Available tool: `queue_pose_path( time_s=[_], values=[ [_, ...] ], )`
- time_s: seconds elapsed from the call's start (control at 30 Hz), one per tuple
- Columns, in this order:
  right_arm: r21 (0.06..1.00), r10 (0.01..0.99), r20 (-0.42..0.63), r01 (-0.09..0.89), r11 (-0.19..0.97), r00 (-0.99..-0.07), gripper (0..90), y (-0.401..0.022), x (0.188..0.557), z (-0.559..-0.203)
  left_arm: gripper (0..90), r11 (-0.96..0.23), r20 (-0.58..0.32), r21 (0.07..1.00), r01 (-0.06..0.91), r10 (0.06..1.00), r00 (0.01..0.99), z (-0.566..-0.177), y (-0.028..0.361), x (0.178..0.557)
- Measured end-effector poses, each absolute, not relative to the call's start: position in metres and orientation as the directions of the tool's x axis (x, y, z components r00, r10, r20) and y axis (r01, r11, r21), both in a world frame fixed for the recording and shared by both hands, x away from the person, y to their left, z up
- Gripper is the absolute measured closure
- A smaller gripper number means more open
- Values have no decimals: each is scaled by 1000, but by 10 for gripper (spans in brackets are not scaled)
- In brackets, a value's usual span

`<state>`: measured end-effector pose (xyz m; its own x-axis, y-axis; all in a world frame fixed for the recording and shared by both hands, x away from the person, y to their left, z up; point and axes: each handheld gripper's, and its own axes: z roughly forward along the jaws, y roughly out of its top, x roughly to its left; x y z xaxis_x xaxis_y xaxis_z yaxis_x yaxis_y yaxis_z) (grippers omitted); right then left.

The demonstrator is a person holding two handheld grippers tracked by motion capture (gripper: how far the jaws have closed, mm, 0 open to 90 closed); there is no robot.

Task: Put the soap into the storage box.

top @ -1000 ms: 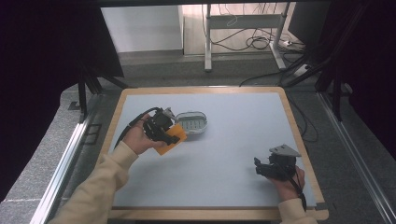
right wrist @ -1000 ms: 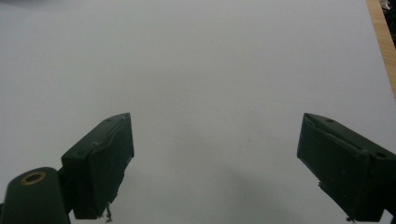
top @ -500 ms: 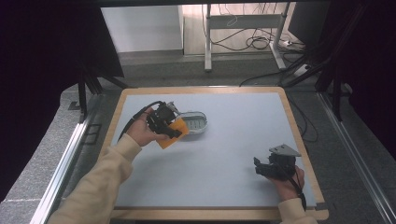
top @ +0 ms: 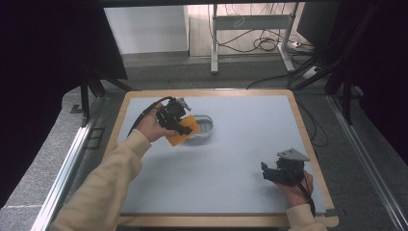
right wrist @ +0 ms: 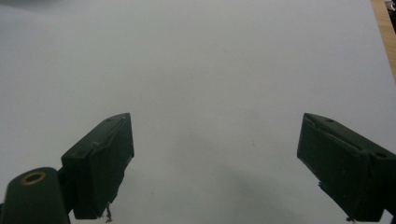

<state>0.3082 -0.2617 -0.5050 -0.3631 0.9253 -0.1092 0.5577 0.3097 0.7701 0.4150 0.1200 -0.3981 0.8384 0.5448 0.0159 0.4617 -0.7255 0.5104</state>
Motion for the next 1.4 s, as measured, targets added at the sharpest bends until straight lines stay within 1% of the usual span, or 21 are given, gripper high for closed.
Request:
queue_pose_path(
  time_s=[0.37, 0.7, 1.13, 1.23, 1.4],
  values=[
    [770, 925, -109, 557, 309, -363, 115, -263, 308, -505, 624, -750, 54, 505, 427, 521, 852, -394, 111, 427],
    [769, 926, -111, 559, 310, -362, 115, -263, 309, -505, 624, -761, 69, 505, 407, 506, 860, -395, 110, 441],
    [766, 925, -113, 561, 313, -362, 115, -263, 309, -506, 624, -781, 65, 504, 370, 461, 885, -399, 104, 459],
    [766, 925, -113, 561, 313, -362, 115, -264, 309, -506, 624, -792, 82, 501, 349, 444, 892, -402, 102, 463],
    [767, 927, -111, 562, 308, -357, 115, -266, 309, -506, 624, -800, 72, 498, 335, 423, 903, -406, 100, 470]
  ],
)
